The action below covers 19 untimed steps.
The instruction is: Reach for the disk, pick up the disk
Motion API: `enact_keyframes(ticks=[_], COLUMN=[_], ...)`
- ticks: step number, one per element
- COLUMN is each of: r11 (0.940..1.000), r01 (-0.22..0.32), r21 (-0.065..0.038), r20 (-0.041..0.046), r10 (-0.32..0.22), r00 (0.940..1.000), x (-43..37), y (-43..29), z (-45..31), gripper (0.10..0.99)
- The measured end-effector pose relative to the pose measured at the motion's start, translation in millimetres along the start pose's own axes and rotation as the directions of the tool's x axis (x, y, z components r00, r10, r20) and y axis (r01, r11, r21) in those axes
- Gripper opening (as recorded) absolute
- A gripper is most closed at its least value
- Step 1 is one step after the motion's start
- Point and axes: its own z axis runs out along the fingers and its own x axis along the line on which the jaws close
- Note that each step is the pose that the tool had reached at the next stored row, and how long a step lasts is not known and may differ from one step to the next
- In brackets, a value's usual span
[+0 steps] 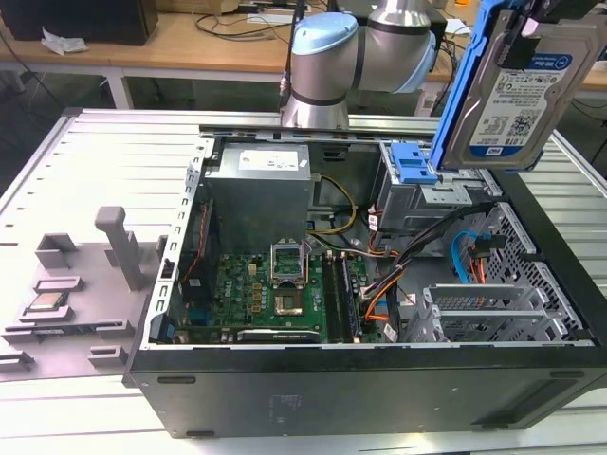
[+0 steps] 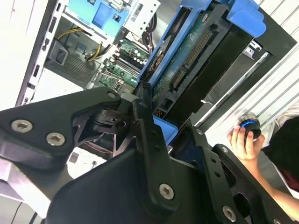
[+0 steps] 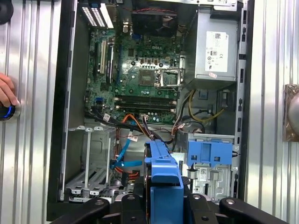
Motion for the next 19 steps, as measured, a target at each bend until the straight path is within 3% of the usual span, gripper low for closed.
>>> enact_keyframes(ticks=[19], r11=[1.0], r01=[0.0], r21=[0.0], r20=[0.0], r10=[0.0], r00=[1.0], x=[25.2], y=[0.9], z=[0.8], gripper=[0.369])
